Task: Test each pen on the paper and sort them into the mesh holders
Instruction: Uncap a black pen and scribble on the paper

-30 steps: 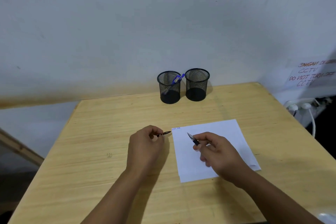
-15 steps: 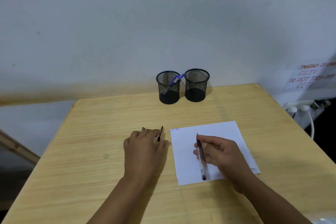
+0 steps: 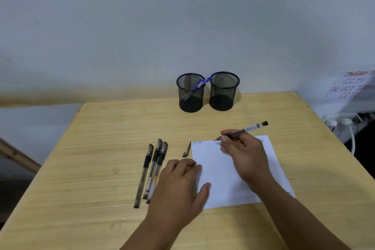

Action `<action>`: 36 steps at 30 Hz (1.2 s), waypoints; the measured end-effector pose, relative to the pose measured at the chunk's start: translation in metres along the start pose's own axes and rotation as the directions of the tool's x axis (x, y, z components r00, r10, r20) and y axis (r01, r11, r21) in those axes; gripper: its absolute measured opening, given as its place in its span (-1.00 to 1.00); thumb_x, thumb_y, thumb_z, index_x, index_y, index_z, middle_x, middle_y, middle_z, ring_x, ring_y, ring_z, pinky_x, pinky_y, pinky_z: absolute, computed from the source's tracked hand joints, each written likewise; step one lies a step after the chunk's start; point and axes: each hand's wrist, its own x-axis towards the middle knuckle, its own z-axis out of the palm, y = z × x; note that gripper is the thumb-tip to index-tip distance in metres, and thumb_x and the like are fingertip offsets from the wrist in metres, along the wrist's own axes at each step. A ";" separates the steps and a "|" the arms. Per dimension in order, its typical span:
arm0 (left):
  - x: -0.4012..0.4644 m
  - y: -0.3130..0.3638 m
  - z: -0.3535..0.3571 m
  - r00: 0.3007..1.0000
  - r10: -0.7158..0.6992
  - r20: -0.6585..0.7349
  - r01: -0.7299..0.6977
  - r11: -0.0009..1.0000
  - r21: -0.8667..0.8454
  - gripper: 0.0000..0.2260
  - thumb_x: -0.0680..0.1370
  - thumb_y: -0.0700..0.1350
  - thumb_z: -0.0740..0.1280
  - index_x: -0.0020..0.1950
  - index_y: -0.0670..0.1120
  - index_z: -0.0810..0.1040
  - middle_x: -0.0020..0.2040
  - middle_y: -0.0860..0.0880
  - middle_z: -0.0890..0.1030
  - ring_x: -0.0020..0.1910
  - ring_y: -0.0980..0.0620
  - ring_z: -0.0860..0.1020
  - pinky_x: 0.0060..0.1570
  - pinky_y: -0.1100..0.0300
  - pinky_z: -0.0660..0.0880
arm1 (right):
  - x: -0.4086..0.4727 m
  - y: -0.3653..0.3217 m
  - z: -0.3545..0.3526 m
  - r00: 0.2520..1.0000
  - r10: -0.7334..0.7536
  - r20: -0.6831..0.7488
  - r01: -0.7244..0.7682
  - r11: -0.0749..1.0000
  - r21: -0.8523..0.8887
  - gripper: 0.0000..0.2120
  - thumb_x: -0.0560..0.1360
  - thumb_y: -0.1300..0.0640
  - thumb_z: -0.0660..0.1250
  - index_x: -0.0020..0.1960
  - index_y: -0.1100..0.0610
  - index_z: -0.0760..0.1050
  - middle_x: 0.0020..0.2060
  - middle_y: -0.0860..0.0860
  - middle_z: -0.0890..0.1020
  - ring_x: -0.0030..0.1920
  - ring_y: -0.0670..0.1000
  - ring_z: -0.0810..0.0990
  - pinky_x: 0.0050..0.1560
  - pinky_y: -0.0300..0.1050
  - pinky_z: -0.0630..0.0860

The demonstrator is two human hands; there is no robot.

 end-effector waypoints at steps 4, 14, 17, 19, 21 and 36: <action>0.001 -0.001 0.001 1.000 0.000 -0.007 0.000 1.000 -0.008 -0.61 0.49 0.23 0.28 0.16 0.03 0.60 0.14 0.11 0.58 0.13 0.05 0.44 0.09 0.10 0.49 | 0.016 0.004 0.012 0.999 -0.042 -0.019 0.039 0.991 -0.127 -0.88 0.48 0.22 0.45 -0.04 0.03 0.64 -0.11 -0.04 0.73 -0.09 -0.13 0.69 -0.03 -0.32 0.59; 0.004 -0.006 0.005 1.000 -0.006 0.028 0.007 0.999 -0.037 -0.57 0.45 0.35 0.28 0.16 0.10 0.59 0.17 0.18 0.54 0.17 0.10 0.41 0.12 0.14 0.45 | 0.032 0.020 0.021 0.992 -0.124 -0.001 0.113 0.907 -0.405 -0.94 0.49 0.11 0.43 -0.11 0.02 0.55 -0.25 -0.05 0.70 -0.20 -0.11 0.67 -0.14 -0.27 0.54; 0.004 -0.006 0.007 1.000 -0.005 0.003 0.005 0.998 -0.069 -0.57 0.42 0.34 0.31 0.14 0.11 0.61 0.19 0.18 0.55 0.17 0.10 0.44 0.12 0.09 0.49 | 0.031 0.021 0.018 0.996 -0.087 -0.026 0.072 0.926 -0.371 -0.91 0.48 0.08 0.44 -0.13 0.00 0.53 -0.29 -0.08 0.69 -0.23 -0.17 0.65 -0.17 -0.36 0.49; 0.005 -0.007 0.008 1.000 -0.004 -0.005 0.004 0.997 -0.080 -0.57 0.41 0.33 0.33 0.14 0.11 0.61 0.18 0.19 0.56 0.16 0.10 0.46 0.11 0.08 0.50 | 0.030 0.021 0.018 0.997 -0.079 -0.020 0.066 0.926 -0.373 -0.92 0.47 0.06 0.45 -0.13 0.00 0.55 -0.31 -0.11 0.69 -0.21 -0.24 0.63 -0.22 -0.46 0.45; 0.006 -0.007 0.010 1.000 -0.001 -0.007 0.001 0.997 -0.071 -0.56 0.39 0.34 0.33 0.14 0.12 0.62 0.18 0.19 0.56 0.15 0.11 0.45 0.10 0.12 0.47 | 0.029 0.022 0.019 0.997 -0.079 -0.008 0.069 0.910 -0.409 -0.92 0.47 0.04 0.44 -0.13 0.03 0.59 -0.33 -0.16 0.66 -0.18 -0.33 0.60 -0.22 -0.55 0.40; 0.009 -0.007 0.013 0.997 0.008 -0.082 -0.016 0.996 -0.088 -0.56 0.33 0.32 0.36 0.10 0.12 0.62 0.16 0.20 0.55 0.11 0.07 0.47 -0.02 0.08 0.48 | 0.029 0.020 0.025 0.995 -0.099 0.001 0.088 0.879 -0.469 -0.92 0.46 0.09 0.47 -0.14 0.09 0.63 -0.38 -0.26 0.58 -0.21 -0.48 0.53 -0.23 -0.63 0.35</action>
